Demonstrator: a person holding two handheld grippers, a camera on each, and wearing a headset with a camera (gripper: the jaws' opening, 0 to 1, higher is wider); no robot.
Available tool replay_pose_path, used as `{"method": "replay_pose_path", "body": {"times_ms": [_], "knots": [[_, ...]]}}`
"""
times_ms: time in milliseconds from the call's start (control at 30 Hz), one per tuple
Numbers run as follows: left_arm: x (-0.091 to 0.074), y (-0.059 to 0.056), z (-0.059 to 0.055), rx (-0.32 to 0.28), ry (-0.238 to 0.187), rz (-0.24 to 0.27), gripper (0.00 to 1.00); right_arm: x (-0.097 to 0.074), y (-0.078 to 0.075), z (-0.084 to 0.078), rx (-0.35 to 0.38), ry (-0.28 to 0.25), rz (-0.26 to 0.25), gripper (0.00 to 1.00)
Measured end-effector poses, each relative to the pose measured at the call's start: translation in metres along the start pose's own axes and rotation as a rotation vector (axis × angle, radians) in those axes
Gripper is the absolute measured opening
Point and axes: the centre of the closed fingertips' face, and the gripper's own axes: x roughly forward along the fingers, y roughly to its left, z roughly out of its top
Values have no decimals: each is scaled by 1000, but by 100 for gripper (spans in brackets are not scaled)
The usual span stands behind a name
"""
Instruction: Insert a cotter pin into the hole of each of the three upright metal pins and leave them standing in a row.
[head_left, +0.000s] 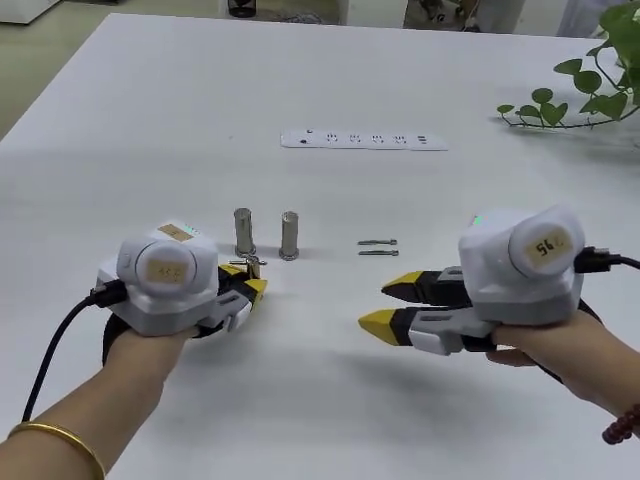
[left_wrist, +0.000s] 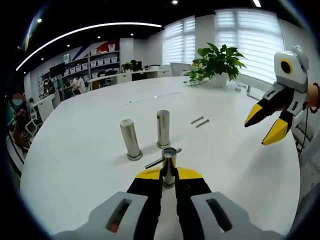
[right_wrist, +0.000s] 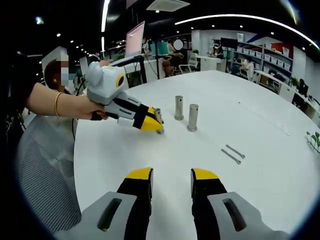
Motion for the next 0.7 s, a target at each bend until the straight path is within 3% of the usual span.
{"method": "replay_pose_path", "body": {"times_ms": [233,700], "knots": [[-1,2,-6,-15,21,13,15,-1,0,-2,3,2,-3,26],[-22,-3,11,-71,-43,2,44,2,-6,5,37,-33,-19,30]]}}
